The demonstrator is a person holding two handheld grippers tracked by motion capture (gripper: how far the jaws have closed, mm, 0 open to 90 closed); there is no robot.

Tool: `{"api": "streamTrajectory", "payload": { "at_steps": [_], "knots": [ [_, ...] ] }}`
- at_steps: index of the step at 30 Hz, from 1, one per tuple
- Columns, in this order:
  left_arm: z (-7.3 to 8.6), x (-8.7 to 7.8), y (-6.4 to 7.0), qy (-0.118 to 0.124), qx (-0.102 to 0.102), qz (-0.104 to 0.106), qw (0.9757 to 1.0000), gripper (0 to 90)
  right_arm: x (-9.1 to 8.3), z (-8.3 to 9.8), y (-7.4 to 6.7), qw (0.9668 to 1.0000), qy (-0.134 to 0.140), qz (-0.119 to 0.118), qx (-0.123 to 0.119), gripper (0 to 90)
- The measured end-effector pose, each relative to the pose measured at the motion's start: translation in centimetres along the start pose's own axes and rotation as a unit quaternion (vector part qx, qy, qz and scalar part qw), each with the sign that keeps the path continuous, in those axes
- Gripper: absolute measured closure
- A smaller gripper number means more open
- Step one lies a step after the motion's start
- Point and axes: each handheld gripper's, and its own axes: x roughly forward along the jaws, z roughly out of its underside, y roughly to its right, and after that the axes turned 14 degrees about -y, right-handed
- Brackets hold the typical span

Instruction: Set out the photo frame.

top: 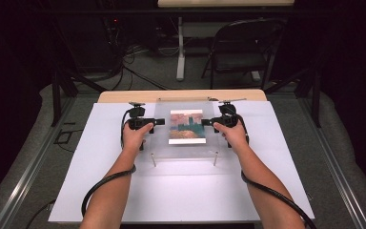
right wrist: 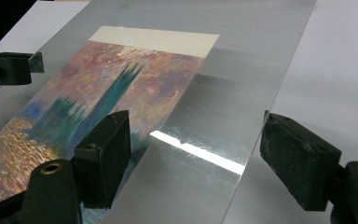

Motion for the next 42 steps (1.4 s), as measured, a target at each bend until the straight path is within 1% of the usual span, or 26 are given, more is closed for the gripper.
{"api": "streamTrajectory", "payload": {
  "at_steps": [4,9,12,19,27,33,39,42],
  "knots": [
    [0.0,-0.3,0.0,0.002,-0.001,0.002,1.0000,39.8,-0.2,0.0,-0.2,1.0000,0.005,0.003,-0.004,24.5],
    [0.0,-0.7,0.1,0.010,-0.003,0.005,0.9999,42.4,-0.6,0.0,-0.2,0.9999,0.010,0.000,-0.009,26.4],
    [0.0,-0.9,0.3,0.009,-0.002,0.002,1.0000,43.2,-0.9,0.0,-0.4,0.9999,0.009,0.004,-0.013,26.5],
    [0.1,-1.6,0.9,0.017,0.002,-0.003,0.9999,44.8,-1.4,0.1,-1.0,0.9995,0.020,0.011,-0.022,26.5],
    [0.4,-2.4,1.6,0.027,0.011,-0.014,0.9995,45.1,-2.1,0.1,-1.7,0.9989,0.026,0.022,-0.033,26.7],
    [0.5,-2.9,2.1,0.032,0.015,-0.017,0.9992,46.2,-2.7,0.2,-2.2,0.9981,0.033,0.031,-0.043,26.8],
    [0.6,-3.5,2.6,0.035,0.020,-0.025,0.9989,47.0,-3.2,0.3,-2.7,0.9975,0.037,0.037,-0.047,28.2],
    [0.7,-3.8,2.8,0.038,0.024,-0.027,0.9986,47.1,-3.5,0.4,-2.9,0.9972,0.045,0.039,-0.047,28.9]
  ]
}}
